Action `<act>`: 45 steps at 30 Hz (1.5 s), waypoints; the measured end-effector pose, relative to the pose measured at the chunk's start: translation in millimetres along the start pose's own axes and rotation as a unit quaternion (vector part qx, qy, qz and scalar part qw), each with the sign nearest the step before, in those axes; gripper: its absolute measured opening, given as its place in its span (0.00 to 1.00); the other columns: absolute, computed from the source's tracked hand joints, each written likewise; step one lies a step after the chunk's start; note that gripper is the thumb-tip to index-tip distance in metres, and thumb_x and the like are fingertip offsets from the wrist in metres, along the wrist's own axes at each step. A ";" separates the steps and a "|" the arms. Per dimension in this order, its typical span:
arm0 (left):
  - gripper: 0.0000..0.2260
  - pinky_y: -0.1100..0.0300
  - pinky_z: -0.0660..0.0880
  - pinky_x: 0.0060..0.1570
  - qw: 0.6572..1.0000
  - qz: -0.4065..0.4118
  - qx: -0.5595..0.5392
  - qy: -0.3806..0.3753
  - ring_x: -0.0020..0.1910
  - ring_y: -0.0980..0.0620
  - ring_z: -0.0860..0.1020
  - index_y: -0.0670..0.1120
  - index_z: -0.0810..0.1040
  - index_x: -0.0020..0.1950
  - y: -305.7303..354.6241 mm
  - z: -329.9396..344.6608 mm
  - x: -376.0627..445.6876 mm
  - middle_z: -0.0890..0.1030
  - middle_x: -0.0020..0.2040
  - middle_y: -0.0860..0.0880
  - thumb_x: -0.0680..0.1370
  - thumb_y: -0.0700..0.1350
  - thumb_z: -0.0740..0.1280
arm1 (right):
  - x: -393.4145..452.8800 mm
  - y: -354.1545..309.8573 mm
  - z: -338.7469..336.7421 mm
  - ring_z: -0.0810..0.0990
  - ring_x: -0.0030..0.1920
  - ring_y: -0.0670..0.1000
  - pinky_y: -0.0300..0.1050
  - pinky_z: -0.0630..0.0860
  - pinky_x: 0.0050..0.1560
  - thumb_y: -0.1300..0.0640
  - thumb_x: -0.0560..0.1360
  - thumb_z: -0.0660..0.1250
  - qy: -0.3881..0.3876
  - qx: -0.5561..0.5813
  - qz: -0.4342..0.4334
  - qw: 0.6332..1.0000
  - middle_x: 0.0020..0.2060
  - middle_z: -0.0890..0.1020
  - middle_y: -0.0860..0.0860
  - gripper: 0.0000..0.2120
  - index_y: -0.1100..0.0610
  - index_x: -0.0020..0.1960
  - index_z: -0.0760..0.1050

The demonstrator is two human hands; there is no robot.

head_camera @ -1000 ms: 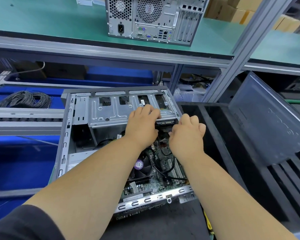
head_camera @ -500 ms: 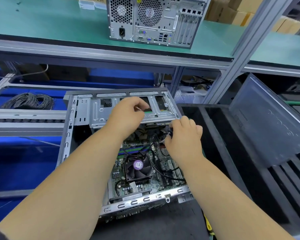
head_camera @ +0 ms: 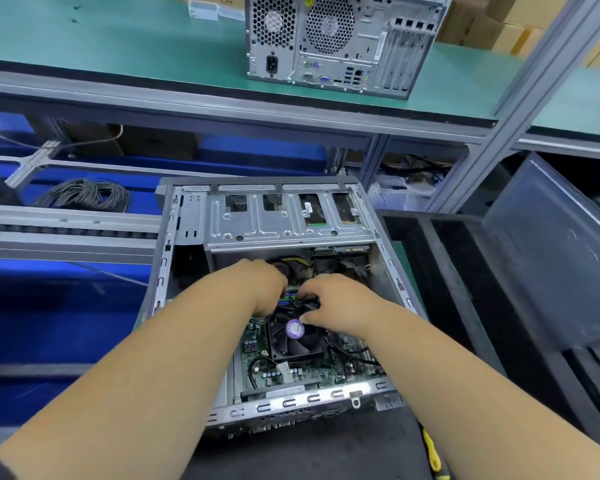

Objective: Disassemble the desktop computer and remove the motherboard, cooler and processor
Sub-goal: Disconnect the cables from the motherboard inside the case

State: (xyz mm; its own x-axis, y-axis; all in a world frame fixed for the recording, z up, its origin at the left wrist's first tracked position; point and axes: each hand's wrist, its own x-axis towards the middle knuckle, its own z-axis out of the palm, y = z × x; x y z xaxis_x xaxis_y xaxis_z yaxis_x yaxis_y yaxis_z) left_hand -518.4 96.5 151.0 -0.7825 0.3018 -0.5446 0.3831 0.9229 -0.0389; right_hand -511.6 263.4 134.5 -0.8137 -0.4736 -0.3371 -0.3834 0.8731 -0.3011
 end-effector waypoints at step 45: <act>0.13 0.56 0.68 0.44 0.994 -0.012 -0.051 -0.098 0.44 0.46 0.70 0.39 0.74 0.63 1.3 -7.4 9.6 0.70 0.48 0.45 0.81 0.38 0.56 | 95.2 26.6 36.4 0.79 0.55 0.59 0.45 0.74 0.48 0.54 0.80 0.60 0.070 -0.062 0.083 0.992 0.59 0.80 0.58 0.19 0.49 0.71 0.72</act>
State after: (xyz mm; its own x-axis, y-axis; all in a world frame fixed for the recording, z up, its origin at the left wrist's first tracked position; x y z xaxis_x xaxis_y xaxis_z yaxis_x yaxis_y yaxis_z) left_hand -529.1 102.4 151.9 -0.6766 0.2357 -0.6976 0.3051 0.9520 0.0258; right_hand -583.3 237.3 61.9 -0.9196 -0.3093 -0.2421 -0.2832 0.9493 -0.1367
